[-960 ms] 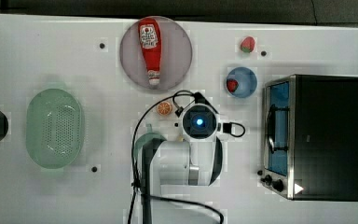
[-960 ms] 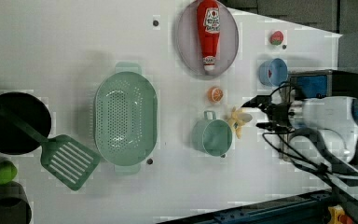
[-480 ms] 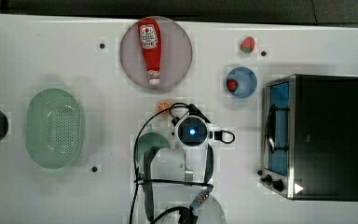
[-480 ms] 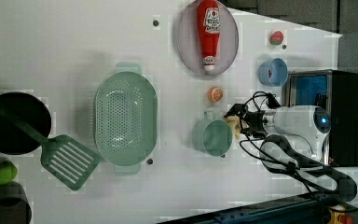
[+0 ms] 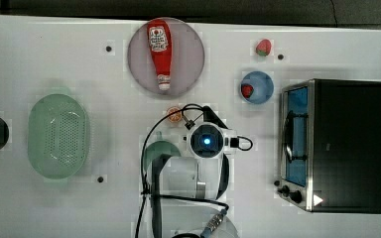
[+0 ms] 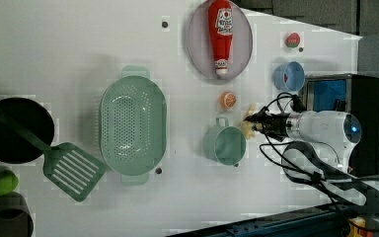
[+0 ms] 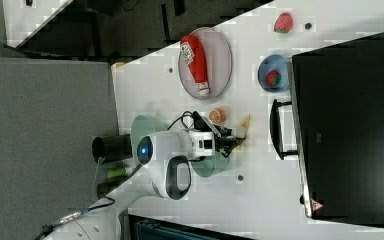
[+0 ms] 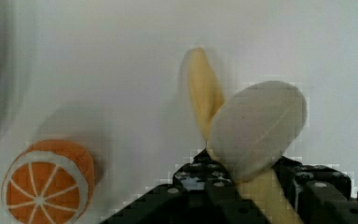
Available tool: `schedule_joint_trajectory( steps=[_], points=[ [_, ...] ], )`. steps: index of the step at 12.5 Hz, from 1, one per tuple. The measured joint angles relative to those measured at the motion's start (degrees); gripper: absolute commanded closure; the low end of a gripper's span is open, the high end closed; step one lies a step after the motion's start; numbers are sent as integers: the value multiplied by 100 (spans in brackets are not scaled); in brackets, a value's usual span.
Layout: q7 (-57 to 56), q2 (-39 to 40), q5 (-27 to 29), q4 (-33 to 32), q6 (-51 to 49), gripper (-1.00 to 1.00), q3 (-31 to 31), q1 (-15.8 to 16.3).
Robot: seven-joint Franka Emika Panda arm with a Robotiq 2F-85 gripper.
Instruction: Pick banana from table and place on oven.
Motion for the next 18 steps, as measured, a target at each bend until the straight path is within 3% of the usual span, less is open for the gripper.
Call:
schedule_joint_trajectory(
  steps=[3,5,8,11,13,15,18],
  points=[
    [-6,-248,8,45,-269,43,145,-174],
    [0,-875,6,45,-873,43,112,-148],
    [-8,-2219,46,257,-2672,43,70,-91],
    [-8,-3304,2,1309,-4687,43,22,-117],
    [-13,-3676,-141,2115,-5495,43,-122,-80],
    [-13,-3789,-72,2708,-5766,43,-246,-109],
    [-293,-3594,-103,3061,-5770,43,-770,-59]
  ],
)
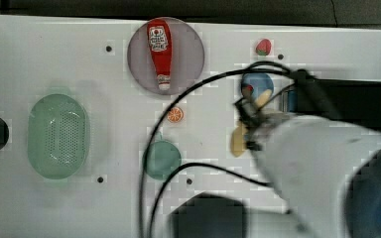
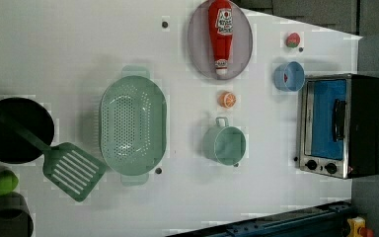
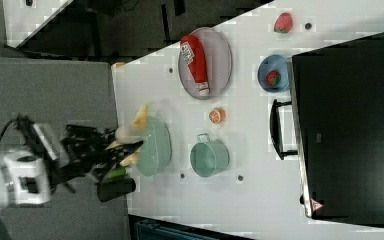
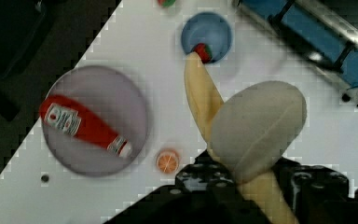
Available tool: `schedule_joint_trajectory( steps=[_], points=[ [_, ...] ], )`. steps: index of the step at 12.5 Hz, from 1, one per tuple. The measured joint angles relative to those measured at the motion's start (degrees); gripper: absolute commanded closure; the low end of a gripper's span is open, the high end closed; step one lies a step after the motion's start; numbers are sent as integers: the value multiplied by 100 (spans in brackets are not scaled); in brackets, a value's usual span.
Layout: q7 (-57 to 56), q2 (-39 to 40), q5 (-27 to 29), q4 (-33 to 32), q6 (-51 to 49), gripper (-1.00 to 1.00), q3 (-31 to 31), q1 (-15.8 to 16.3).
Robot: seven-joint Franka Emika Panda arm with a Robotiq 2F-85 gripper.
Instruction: Pick banana from table and place on oven.
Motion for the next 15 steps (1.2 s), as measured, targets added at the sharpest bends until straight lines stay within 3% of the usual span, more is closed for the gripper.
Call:
schedule_joint_trajectory(
  steps=[3,6,9,11,15],
  points=[
    [-976,678,-353,-118,406,43,-1035,-23],
    [-2245,1736,-291,-84,1322,43,-2080,-132],
    [-3340,2447,-218,-196,1658,43,-2402,-505],
    [-3791,2742,-139,-173,1683,13,-2480,-522],
    [-4370,2864,-44,-6,1781,-77,-2447,-418]
  ],
)
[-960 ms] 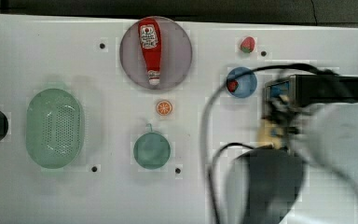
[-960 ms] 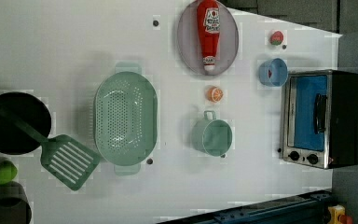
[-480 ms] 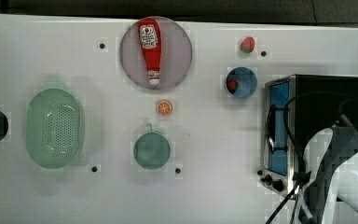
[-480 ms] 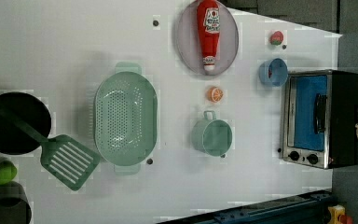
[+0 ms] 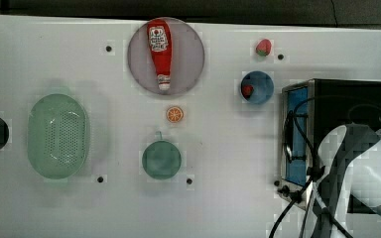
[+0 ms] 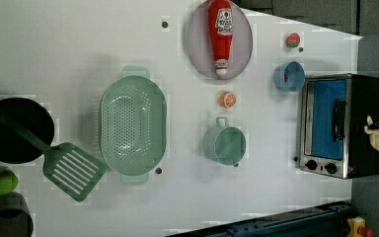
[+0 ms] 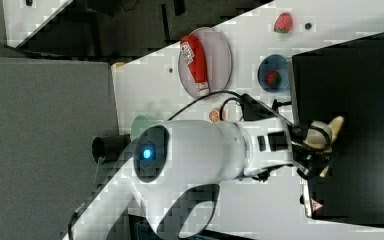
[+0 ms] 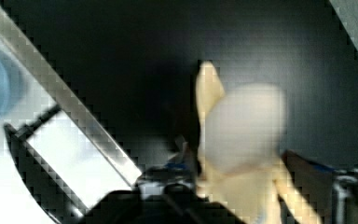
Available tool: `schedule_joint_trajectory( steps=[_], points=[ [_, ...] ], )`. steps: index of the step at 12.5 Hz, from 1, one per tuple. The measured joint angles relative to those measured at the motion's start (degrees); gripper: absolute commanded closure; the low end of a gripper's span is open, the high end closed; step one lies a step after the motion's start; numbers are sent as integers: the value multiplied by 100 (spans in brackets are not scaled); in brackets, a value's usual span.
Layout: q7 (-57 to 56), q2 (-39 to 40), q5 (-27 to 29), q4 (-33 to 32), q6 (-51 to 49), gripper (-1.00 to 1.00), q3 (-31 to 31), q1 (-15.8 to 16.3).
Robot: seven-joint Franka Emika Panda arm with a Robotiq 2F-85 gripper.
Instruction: Pick banana from table and place on oven.
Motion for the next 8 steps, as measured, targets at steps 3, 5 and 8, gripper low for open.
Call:
schedule_joint_trajectory(
  steps=[3,5,8],
  points=[
    [-90,-36,-10,95,36,-100,-14,15],
    [-120,-151,-65,145,-213,-100,131,-27],
    [131,-840,-246,34,-873,-100,476,134]
  ],
)
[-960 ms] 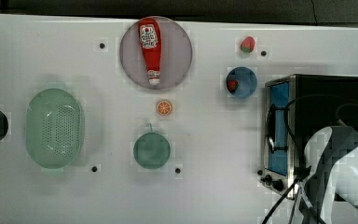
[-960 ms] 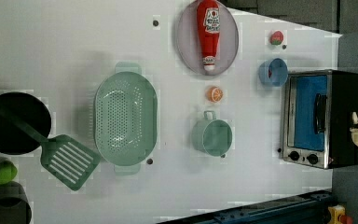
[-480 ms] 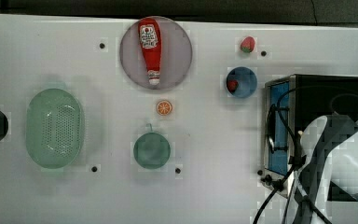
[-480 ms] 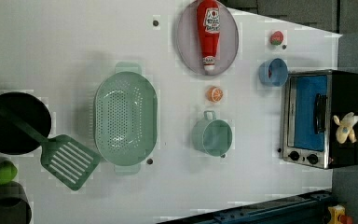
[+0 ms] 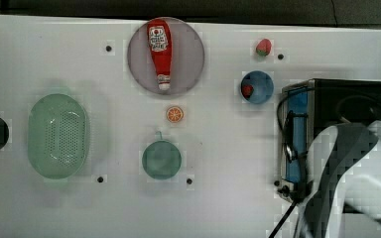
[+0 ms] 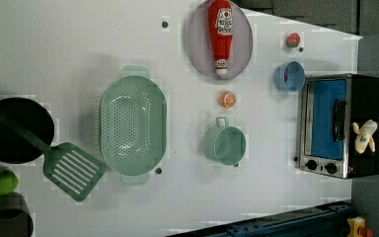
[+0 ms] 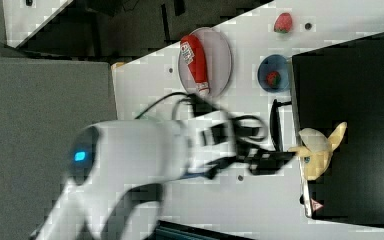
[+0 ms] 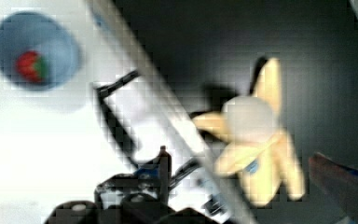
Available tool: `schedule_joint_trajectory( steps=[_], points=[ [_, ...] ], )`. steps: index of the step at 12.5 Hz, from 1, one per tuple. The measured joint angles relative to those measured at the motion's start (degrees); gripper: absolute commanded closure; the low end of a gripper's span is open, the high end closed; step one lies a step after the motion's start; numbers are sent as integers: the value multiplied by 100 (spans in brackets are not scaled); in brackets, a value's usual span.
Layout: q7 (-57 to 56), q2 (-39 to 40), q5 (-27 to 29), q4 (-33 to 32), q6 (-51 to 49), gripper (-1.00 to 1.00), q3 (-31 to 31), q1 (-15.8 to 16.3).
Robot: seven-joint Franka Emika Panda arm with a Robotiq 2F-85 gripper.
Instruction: Pick banana from table and place on oven.
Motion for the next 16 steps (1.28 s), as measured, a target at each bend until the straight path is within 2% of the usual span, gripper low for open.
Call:
schedule_joint_trajectory(
  steps=[2,3,8,10,13,16],
  points=[
    [792,-572,-88,129,-750,-100,313,259],
    [1279,-864,-55,168,-929,-100,681,271],
    [3605,-1760,-10,330,-1109,-100,2499,629],
    [4157,-1778,146,336,-1300,-100,2758,936],
    [4588,-1698,-8,241,-1700,-100,3083,869],
    [4621,-1690,53,22,-1724,-100,2754,845]
  ],
)
